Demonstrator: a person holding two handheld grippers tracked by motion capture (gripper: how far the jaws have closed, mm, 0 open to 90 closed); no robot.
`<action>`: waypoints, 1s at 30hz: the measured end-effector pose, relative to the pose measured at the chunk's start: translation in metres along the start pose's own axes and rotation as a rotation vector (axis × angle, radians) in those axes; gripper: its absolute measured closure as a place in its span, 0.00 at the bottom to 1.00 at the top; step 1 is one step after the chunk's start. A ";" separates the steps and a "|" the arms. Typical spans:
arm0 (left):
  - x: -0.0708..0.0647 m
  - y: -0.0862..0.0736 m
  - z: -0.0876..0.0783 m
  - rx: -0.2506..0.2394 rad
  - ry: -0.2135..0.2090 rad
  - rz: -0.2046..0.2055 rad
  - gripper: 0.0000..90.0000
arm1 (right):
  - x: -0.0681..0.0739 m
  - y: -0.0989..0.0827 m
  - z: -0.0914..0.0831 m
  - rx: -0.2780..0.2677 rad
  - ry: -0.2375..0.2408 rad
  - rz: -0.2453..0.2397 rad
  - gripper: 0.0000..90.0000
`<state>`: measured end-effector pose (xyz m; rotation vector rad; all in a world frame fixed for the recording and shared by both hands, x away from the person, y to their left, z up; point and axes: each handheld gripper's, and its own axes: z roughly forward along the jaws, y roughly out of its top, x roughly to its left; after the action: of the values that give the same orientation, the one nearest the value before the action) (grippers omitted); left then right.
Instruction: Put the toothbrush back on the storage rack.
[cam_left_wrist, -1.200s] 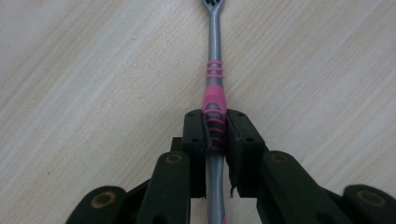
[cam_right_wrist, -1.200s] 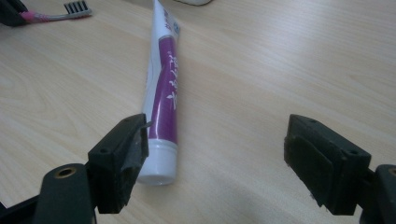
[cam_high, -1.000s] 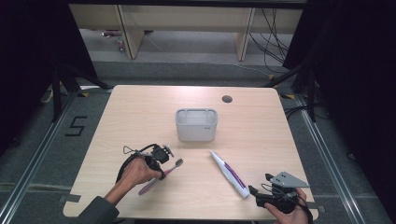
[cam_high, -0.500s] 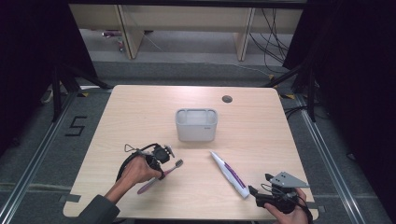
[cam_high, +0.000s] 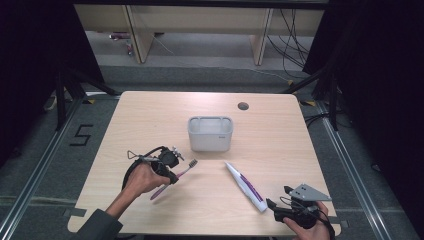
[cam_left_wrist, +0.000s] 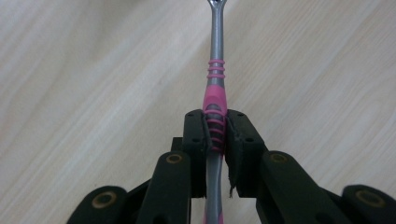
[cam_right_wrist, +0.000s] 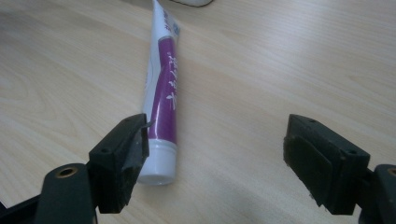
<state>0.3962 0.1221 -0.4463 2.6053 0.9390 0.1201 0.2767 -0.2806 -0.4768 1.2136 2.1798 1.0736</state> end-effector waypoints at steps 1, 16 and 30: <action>0.001 0.000 -0.002 -0.036 0.003 -0.001 0.87 | 0.000 0.000 0.000 0.001 -0.001 0.000 0.25; -0.003 0.006 -0.022 -0.330 -0.034 -0.072 0.87 | 0.002 0.000 0.000 0.010 0.010 0.039 0.26; 0.002 0.009 -0.033 -0.489 -0.008 -0.114 0.87 | 0.002 -0.001 0.000 0.009 0.012 0.045 0.26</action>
<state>0.3968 0.1271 -0.4125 2.0989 0.9181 0.2715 0.2754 -0.2793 -0.4775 1.2685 2.1785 1.0926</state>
